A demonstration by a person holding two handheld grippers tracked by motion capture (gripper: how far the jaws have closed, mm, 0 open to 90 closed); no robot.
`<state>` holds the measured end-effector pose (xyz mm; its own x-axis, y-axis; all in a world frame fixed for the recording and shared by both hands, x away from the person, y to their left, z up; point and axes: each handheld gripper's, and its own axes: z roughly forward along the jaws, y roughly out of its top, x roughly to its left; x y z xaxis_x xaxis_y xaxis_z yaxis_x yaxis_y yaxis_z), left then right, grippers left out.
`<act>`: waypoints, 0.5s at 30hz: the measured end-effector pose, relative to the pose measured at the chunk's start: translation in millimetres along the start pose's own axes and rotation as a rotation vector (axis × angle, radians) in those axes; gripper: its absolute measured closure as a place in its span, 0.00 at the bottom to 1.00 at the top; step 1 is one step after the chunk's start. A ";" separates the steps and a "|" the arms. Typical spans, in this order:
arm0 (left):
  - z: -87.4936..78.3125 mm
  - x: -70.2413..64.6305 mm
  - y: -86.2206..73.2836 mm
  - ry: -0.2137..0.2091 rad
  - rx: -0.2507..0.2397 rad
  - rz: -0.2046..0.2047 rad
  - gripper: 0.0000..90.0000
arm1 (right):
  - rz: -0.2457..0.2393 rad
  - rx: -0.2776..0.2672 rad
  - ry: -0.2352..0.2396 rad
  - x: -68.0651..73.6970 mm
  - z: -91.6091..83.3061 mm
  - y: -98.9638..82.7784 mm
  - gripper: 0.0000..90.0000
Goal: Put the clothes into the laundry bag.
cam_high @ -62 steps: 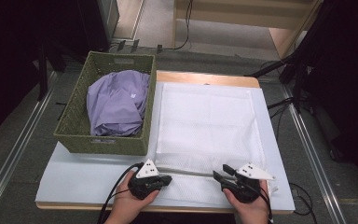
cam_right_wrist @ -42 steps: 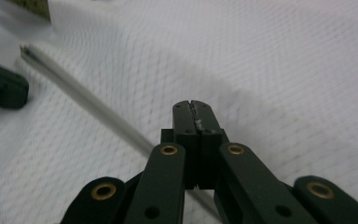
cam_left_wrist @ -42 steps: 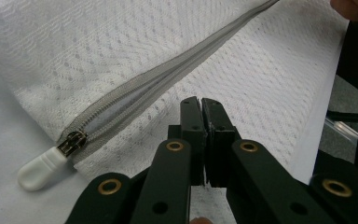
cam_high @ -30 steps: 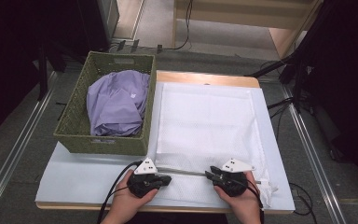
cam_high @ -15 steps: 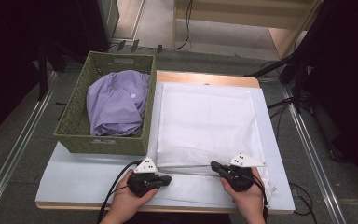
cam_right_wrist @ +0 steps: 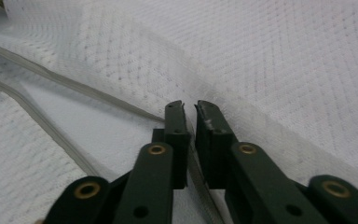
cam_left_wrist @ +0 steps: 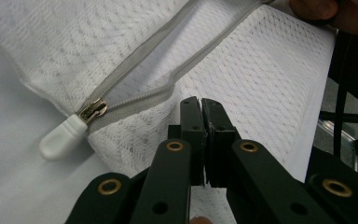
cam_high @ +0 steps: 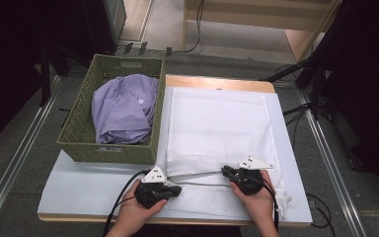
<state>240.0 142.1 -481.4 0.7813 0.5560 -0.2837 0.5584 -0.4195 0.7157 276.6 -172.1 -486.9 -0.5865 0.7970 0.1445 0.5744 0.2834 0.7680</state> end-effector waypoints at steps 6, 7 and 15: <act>-0.3 -0.7 -0.6 0.005 -0.002 0.005 0.99 | -0.030 0.008 -0.006 2.7 -5.0 -4.4 0.62; -0.1 -0.5 -0.5 0.001 -0.003 0.003 0.99 | -0.039 0.010 -0.021 2.9 -7.3 -6.4 0.59; 1.0 2.9 1.9 -0.025 0.010 -0.017 0.99 | -0.060 0.017 -0.104 -6.6 -25.1 -19.6 0.76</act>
<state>243.7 142.2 -481.5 0.7781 0.5451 -0.3121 0.5745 -0.4168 0.7044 254.9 -196.2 -487.2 -0.5586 0.8288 0.0323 0.5502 0.3411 0.7622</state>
